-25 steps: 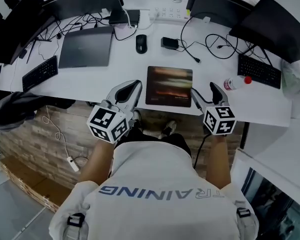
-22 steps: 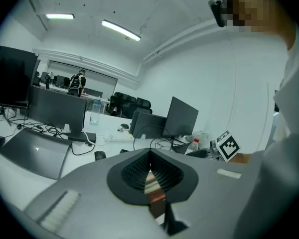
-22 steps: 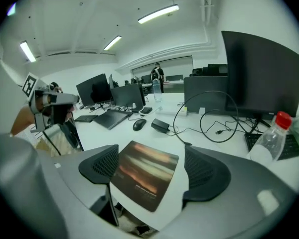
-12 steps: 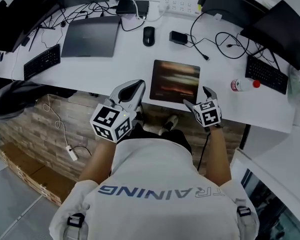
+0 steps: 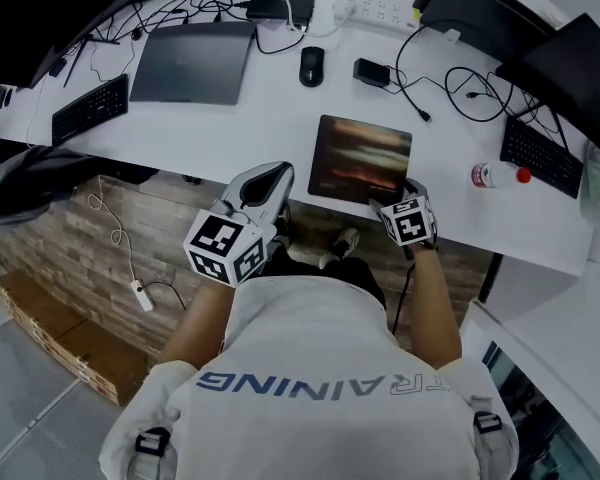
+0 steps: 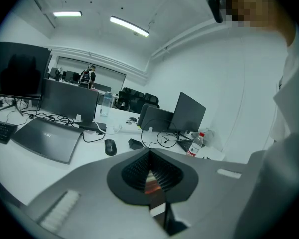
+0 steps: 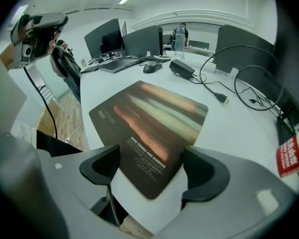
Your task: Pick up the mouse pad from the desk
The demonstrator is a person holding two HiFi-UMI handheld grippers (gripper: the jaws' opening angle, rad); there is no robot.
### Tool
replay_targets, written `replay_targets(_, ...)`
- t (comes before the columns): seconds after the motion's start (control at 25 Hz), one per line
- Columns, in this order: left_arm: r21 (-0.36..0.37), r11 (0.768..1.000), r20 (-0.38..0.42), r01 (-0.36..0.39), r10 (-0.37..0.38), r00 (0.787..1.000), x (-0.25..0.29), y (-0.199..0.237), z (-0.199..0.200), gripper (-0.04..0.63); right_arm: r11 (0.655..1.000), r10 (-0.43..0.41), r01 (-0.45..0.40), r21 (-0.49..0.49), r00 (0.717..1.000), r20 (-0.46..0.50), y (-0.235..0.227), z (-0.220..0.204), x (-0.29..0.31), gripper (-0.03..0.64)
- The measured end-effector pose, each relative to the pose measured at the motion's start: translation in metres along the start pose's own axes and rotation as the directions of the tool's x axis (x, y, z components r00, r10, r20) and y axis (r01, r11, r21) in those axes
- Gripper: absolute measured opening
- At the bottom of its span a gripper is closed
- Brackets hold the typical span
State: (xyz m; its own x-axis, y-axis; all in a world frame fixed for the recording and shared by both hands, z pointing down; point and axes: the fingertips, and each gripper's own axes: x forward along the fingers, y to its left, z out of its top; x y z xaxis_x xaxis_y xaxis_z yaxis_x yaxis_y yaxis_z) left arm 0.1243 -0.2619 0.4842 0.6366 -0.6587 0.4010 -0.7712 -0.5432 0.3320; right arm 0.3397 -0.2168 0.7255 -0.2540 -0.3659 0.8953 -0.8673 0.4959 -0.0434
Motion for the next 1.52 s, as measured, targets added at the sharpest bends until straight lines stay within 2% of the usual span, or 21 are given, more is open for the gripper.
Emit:
replay_targets(0.16,-0.004,1.0,0.0,-0.001,0.001,1.0,-0.002,0.002,-0.002,0.0,1.0,-0.005,0.005,-0.002,1.0,0.02,0.001,0.001,0.0,0.414)
replay_targets(0.4,-0.003,1.0,-0.01,0.018,-0.018,1.0,0.0,-0.001,-0.003,0.0,1.0,0.001,-0.001,-0.01,1.0,-0.001,0.003,0.002,0.0,0.39)
replay_targets(0.8,0.01,0.999,-0.015,0.043,-0.043,0.999,0.001,-0.01,-0.006,0.0,1.0,-0.011,0.011,0.015,1.0,0.0,0.009,0.002,-0.002,0.267)
replay_targets(0.88,0.014,0.999,-0.01,0.049,-0.049,0.999,0.0,-0.012,-0.005,0.0,1.0,-0.013,0.013,0.026,1.0,0.007,0.01,0.001,-0.004,0.214)
replay_targets(1.08,0.023,0.998,0.004,0.055,-0.056,0.998,-0.003,-0.012,0.001,0.0,0.997,-0.041,0.034,0.071,0.995,0.089,0.014,0.015,-0.022,0.066)
replay_targets(1.24,0.036,0.997,0.018,0.071,-0.072,0.997,-0.005,-0.016,0.007,0.0,0.997,-0.071,0.064,0.051,0.987,0.143,0.018,0.025,-0.039,0.049)
replay_targets(1.52,0.053,0.995,0.052,0.086,-0.088,0.995,-0.009,-0.016,0.019,0.001,0.99,-0.109,0.085,0.109,0.964,0.242,0.014,0.046,-0.068,0.046)
